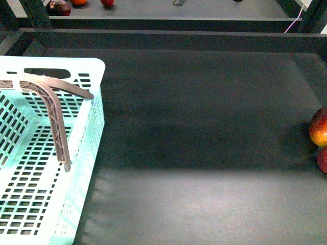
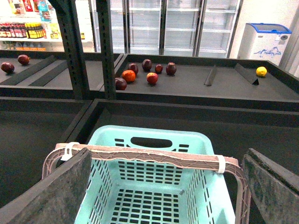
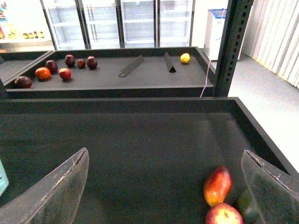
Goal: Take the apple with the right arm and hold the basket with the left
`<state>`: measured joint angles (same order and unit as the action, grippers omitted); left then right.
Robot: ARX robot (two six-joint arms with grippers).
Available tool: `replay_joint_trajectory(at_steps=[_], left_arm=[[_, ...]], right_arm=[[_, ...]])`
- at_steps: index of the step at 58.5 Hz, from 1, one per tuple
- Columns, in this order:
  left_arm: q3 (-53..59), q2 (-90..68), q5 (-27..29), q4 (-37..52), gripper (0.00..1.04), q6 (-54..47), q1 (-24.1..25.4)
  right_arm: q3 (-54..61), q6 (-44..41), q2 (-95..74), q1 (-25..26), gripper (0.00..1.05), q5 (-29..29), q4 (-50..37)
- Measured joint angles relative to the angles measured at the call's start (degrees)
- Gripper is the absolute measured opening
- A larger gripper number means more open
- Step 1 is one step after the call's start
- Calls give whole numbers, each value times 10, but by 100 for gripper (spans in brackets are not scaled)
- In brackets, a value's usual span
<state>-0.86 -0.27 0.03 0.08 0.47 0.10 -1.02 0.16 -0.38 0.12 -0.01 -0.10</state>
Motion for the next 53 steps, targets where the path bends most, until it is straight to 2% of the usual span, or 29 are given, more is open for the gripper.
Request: replay_joint_trajectory(at_steps=[37,41,43,53], left_arm=[[0,0,0,0,98,0,0],[-50,-77,-38,-118,98,80,0],[-64,-115,-47,-135,98,121,-2],[-107,-273,-112,-54,98,286,12]], right_arm=[[0,0,0,0,96,0,0],[0,0,0,0,96,0,0],[0,0,0,0,96,0,0],[0,0,0,0,96,0,0]])
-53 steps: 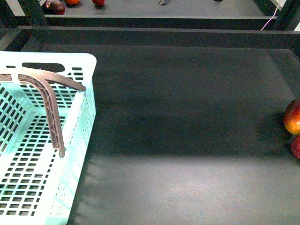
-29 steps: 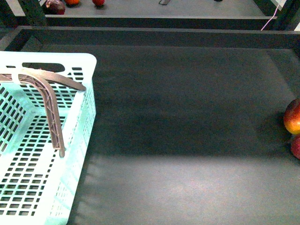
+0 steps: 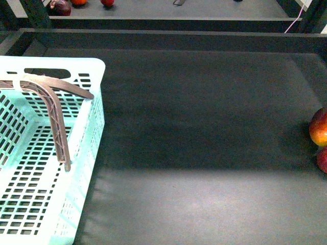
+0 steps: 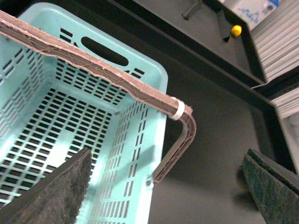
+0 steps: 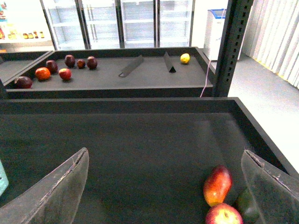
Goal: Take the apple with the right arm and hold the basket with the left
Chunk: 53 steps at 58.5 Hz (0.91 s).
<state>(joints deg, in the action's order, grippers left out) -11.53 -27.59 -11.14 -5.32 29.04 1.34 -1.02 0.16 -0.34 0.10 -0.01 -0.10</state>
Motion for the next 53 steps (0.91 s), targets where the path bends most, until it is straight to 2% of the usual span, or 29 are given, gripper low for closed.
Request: replay_joint_trajectory(at_steps=[8,15,34,53], left_arm=[[-34,-132,-70,71,98,129,60],[-49,-225,-86,119,98,186,87],[-137,-468,-77,233,98,271,103],[-215,-629,-39,272,98,294,92]], right_arm=[[0,0,0,0,96,0,0],[0,0,0,0,96,0,0],[0,0,0,0,96,0,0],[0,0,0,0,96,0,0]])
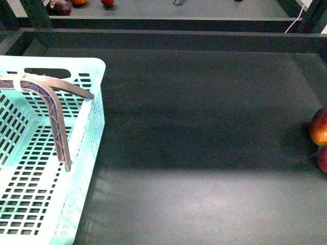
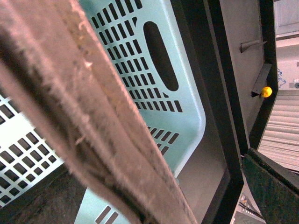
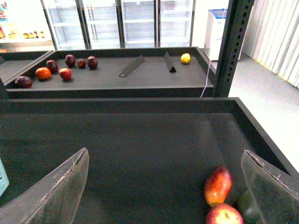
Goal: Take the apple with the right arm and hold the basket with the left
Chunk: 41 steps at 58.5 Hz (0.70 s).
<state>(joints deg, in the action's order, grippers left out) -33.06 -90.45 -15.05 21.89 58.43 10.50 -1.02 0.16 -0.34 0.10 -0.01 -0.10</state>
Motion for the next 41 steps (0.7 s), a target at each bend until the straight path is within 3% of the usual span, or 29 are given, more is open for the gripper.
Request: replay_joint_trajectory(at_steps=[13,20,28,36,41], left_arm=[[-31,-42,14,2,96,2,-3],[-41,-54,16,0,64,10,-4],[-41,-57,16,0,41,19,-5],[-41,-58,13,8,11,77,-6],[-42,-56,4,10,7,104,-11]], right_arm=[[0,0,0,0,96,0,0],[0,0,0,0,96,0,0],[0,0,0,0,96,0,0],[0,0,0,0,96,0,0],[0,0,0,0,96,0,0]])
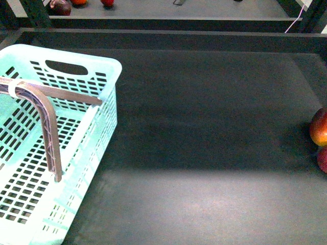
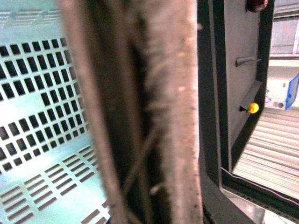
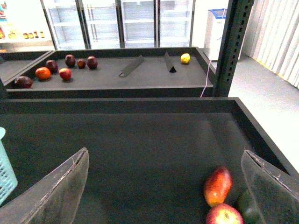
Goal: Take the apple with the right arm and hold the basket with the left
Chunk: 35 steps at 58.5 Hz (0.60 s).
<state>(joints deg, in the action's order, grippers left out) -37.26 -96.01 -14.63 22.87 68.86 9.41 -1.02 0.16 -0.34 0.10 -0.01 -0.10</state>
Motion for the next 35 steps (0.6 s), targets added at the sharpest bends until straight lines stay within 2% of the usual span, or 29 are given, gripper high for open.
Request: replay_joint_trajectory(at_steps=[20,35], left_arm=[[4,78,3,-38,6,-65,-56],[-50,103,-1,-78,6,-83,-176]], right_arm=[[0,0,0,0,96,0,0],[0,0,0,0,96,0,0]])
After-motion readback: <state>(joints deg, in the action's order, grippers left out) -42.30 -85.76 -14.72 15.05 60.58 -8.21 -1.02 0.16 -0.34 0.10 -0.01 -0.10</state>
